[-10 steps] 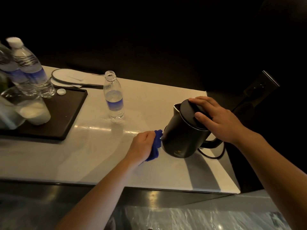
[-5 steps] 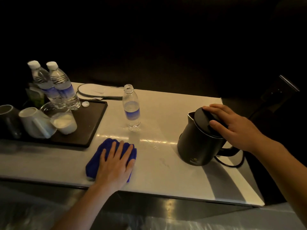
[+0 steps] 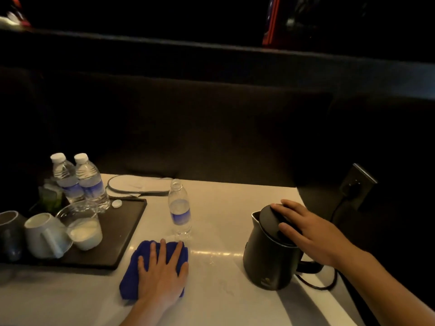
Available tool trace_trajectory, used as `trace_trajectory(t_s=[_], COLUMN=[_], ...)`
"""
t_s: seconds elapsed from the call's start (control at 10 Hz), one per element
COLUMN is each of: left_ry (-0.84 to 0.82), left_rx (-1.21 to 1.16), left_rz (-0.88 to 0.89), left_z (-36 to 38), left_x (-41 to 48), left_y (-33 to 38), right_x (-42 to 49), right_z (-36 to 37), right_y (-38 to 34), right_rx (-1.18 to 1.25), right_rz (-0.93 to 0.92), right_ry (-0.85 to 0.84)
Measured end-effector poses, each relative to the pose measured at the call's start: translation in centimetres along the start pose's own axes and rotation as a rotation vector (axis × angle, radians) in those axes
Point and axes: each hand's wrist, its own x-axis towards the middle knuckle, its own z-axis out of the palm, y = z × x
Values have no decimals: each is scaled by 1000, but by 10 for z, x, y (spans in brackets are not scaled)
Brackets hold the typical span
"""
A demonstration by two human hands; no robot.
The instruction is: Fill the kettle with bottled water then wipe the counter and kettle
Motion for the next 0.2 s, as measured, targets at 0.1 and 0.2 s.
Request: trace_trajectory(t_s=[0.1,0.2], left_ry=[-51,-59], left_rx=[-93,-228], left_rz=[1,24], left_z=[-12,-23], left_x=[5,8], left_y=[-1,-9], right_x=[-3,-15], right_z=[-6,-11], right_y=[-1,-4], right_rx=[-48,-110], right_rz=[26,23], right_ry=[16,33])
